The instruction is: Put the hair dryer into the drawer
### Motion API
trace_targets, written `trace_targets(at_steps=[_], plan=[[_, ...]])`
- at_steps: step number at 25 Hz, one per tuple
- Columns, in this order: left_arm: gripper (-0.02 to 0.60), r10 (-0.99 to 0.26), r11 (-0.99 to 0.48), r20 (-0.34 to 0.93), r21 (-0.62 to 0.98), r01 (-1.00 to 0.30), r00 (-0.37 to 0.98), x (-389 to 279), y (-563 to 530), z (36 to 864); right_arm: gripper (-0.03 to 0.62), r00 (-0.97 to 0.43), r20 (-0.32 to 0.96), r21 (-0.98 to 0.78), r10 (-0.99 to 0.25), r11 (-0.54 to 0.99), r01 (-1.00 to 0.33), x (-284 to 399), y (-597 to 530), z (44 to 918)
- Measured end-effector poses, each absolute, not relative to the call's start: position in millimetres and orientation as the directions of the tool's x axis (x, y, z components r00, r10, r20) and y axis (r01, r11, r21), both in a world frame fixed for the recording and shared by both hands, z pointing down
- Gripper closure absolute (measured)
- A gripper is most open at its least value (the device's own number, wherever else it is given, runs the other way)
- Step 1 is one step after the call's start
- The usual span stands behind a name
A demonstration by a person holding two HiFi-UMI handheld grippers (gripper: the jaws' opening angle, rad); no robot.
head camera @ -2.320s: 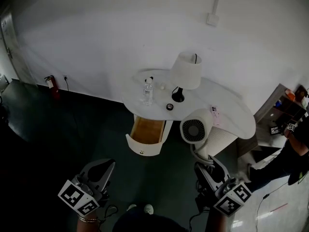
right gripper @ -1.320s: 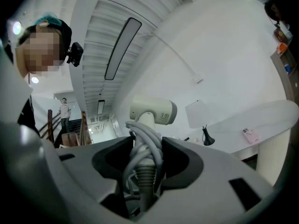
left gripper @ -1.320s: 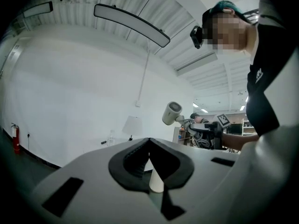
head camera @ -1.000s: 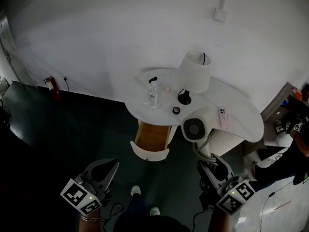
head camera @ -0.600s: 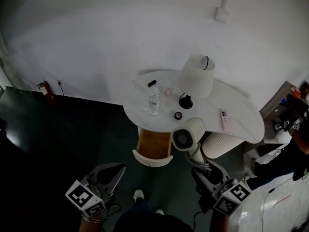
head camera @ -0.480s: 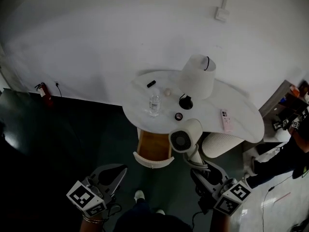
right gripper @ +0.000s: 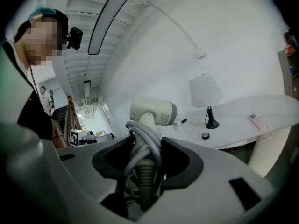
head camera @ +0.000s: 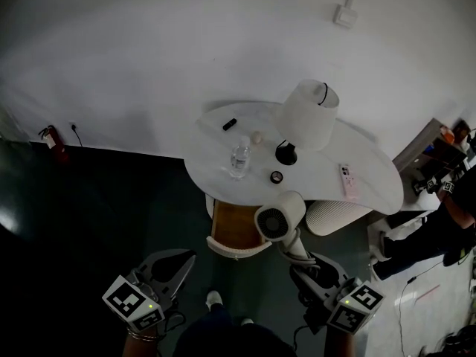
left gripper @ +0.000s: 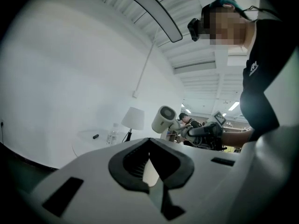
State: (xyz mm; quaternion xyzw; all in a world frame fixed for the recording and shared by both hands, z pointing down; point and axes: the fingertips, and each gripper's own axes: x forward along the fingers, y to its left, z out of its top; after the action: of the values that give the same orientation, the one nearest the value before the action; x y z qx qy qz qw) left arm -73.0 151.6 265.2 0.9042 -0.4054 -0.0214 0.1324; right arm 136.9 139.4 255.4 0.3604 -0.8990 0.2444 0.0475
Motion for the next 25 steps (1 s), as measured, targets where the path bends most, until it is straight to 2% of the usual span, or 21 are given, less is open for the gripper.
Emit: trace_targets(at_steps=[7, 17, 25], plan=[[0.574, -0.711, -0.663, 0.046, 0.287, -0.691, 0.702, -79, 150, 275, 0.387, -0.717, 0.352, -0.374, -0.601, 0.612, -0.697, 122, 152, 278], [0.574, -0.710, -0.647, 0.093, 0.308, -0.698, 0.698, -84, 148, 295, 0.387, -0.713, 0.450, -0.429, -0.538, 0.570, -0.701, 116, 164, 316], [0.574, -0.734, -0.604, 0.117, 0.340, -0.721, 0.669, -86, 146, 312, 0.387, -0.727, 0.531, -0.452, -0.435, 0.580, -0.677, 115, 160, 345]])
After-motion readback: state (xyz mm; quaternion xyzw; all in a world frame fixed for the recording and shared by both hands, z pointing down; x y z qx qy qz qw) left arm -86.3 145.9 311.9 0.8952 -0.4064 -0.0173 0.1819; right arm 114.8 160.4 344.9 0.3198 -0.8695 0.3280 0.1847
